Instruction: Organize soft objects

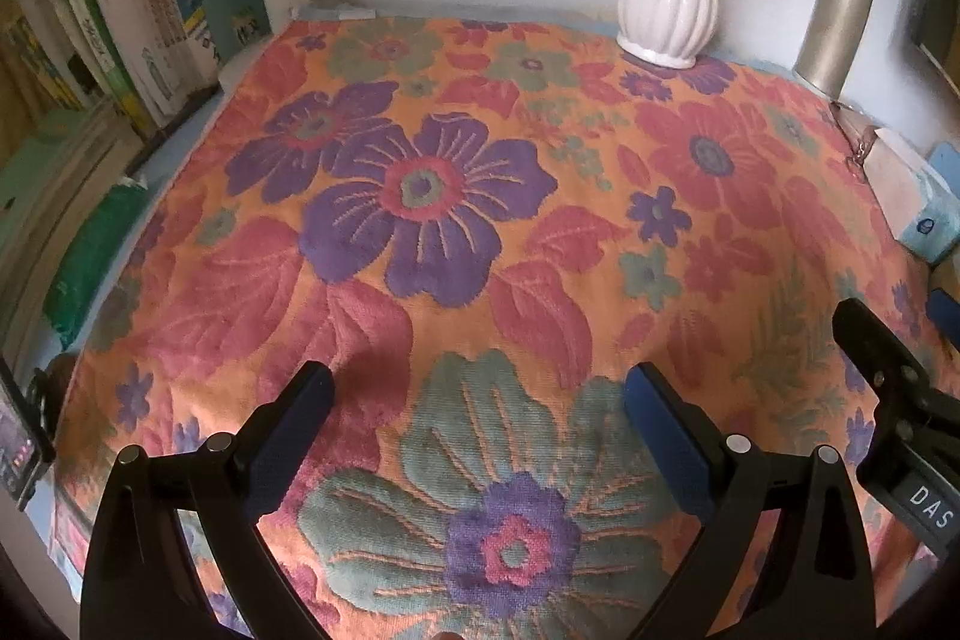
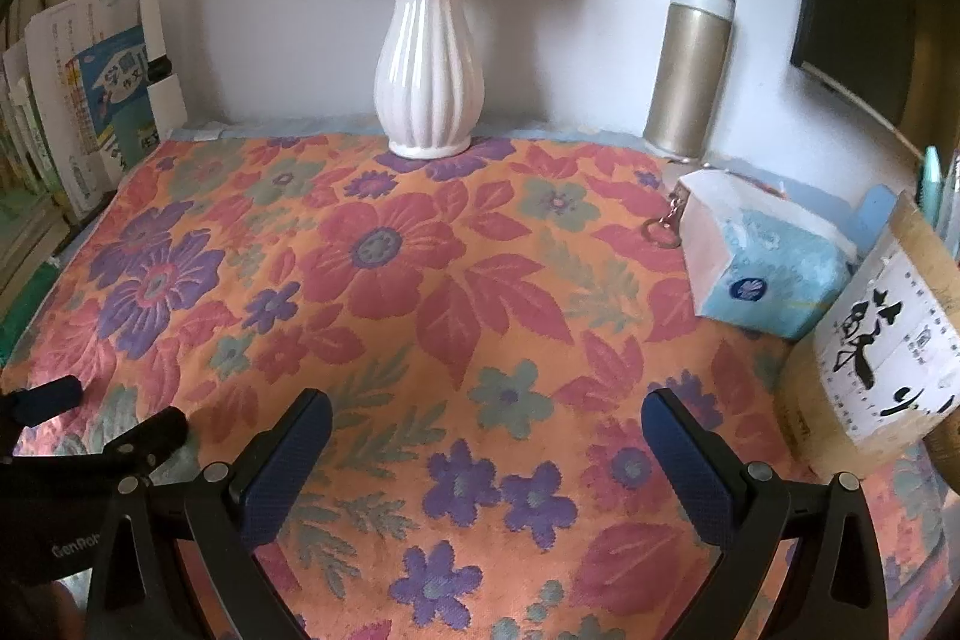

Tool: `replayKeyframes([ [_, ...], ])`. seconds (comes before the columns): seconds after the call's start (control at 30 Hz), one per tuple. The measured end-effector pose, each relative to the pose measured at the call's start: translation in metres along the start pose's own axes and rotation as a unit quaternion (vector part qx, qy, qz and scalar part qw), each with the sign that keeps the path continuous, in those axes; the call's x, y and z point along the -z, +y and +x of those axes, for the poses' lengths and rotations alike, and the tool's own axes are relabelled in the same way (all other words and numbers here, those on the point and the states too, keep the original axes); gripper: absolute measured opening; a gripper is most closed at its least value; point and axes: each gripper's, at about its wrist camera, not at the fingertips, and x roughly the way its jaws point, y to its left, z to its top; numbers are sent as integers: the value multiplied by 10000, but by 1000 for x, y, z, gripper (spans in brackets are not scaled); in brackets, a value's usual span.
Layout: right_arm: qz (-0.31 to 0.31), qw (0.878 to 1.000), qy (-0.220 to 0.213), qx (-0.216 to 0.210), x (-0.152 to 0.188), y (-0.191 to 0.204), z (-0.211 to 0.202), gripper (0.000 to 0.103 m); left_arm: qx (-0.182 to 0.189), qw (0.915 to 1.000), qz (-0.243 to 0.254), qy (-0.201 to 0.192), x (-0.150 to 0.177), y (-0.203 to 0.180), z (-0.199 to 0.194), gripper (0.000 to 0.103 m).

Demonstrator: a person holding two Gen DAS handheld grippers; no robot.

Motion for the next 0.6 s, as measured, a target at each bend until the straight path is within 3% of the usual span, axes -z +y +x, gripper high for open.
replayKeyframes([
  [0.07, 9, 10000, 53, -41, 0, -1, 2, 103, -66, 10000, -1, 11, -1, 0, 2, 103],
  [0.27, -47, 9983, 508, -268, 2, 2, 16, 103, 24, 9999, -142, 72, -2, 3, 6, 103],
  [0.37, -67, 9945, 970, -399, 4, 3, 30, 103, 57, 9998, -172, 17, -2, 4, 7, 103],
  [0.6, -72, 9948, 933, -413, 5, 4, 28, 103, 90, 9998, -144, -53, -1, 5, 7, 103],
])
